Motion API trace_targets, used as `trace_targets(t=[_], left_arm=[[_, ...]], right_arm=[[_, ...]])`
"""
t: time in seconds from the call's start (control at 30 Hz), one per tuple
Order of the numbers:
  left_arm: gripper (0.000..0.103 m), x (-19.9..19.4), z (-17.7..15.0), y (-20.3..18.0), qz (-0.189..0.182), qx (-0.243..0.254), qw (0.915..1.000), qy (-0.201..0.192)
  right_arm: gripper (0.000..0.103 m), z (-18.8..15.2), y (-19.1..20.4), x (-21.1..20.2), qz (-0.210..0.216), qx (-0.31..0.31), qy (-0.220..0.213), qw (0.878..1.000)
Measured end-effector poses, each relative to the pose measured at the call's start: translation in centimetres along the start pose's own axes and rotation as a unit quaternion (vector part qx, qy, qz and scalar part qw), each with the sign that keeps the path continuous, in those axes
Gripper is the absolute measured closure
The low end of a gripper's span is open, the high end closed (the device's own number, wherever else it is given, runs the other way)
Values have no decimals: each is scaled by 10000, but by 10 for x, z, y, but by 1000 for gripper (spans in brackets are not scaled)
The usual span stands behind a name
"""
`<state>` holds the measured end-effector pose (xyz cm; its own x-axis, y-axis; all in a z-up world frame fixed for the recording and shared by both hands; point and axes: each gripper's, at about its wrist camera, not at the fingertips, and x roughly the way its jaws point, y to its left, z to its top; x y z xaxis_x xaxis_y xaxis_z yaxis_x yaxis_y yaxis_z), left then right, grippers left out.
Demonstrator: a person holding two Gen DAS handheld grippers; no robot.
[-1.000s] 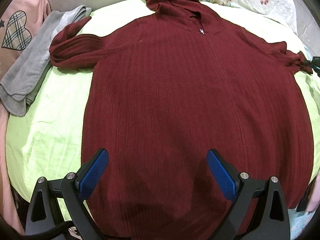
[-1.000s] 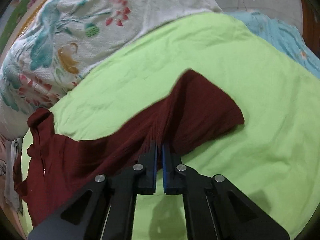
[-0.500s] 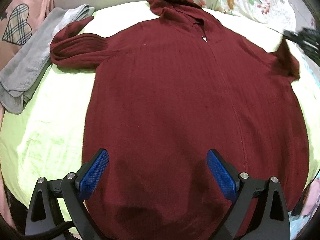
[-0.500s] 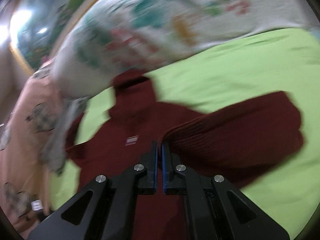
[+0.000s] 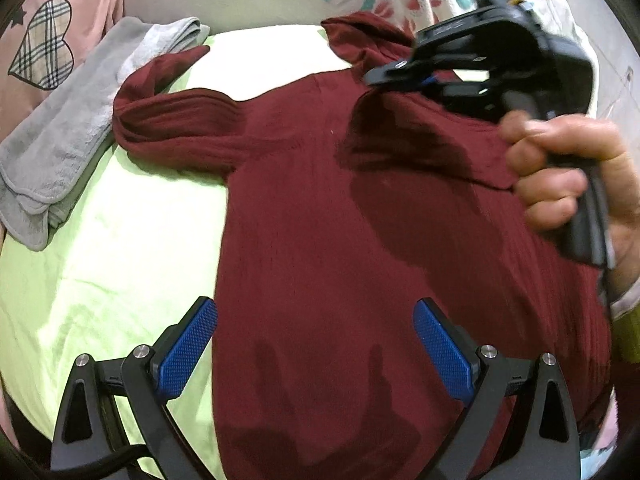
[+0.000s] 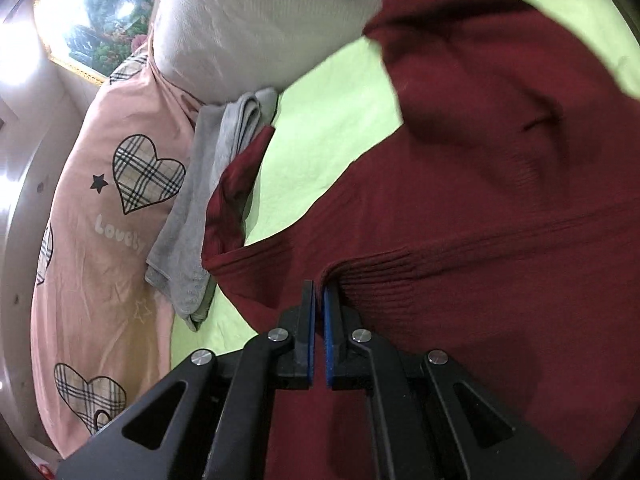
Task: Fold large clothes
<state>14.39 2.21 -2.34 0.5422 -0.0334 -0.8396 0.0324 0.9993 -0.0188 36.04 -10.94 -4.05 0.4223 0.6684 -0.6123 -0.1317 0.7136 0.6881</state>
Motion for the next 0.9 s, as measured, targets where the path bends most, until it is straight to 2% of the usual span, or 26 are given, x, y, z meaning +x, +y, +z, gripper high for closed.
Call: trace_targets(t=[0.1, 0.17, 0.2, 0.3, 0.4, 0.5, 0.6, 0.63, 0.7, 0.73, 0.77, 0.83, 0.9], left_arm=[[4, 11, 15, 4, -9, 25, 10000, -44], [4, 23, 28, 7, -41, 13, 10000, -29], [4, 30, 36, 9, -117, -40, 9999, 12], [4, 50, 62, 15, -314, -245, 9992, 71], [4, 70, 90, 17, -586, -414, 9974, 94], [4, 100, 117, 13, -901, -535, 9937, 409], [6, 120, 128, 6, -1202, -694, 9883, 631], [11, 123, 131, 3, -1250, -701, 9880, 581], [26, 125, 134, -4, -1236, -642, 9890, 494], [42, 126, 135, -5, -1211, -617, 9896, 470], [67, 128, 138, -7, -1173, -569, 9905, 435], [95, 127, 140, -9, -1116, -479, 9918, 407], [98, 116, 140, -7, -1186, -459, 9916, 257]], right_arm=[[96, 3, -7, 20, 197, 368, 206, 9989], [94, 4, -13, 16, 147, 518, 286, 9981], [89, 0, -14, 9, 121, 530, 275, 9981], [87, -10, -15, -26, -23, 416, -84, 9991], [77, -31, -24, -69, -141, 467, -501, 9976], [74, -59, -40, -113, -371, 633, -863, 9936], [72, -90, -60, -154, -622, 904, -1202, 9867], [71, -96, -64, -162, -655, 955, -1258, 9853], [71, -112, -74, -180, -778, 1102, -1396, 9810], [71, -119, -79, -187, -842, 1160, -1445, 9791], [71, -125, -84, -195, -952, 1241, -1486, 9764], [71, -128, -88, -206, -1059, 1277, -1569, 9736], [71, -129, -89, -215, -1144, 1293, -1652, 9710]])
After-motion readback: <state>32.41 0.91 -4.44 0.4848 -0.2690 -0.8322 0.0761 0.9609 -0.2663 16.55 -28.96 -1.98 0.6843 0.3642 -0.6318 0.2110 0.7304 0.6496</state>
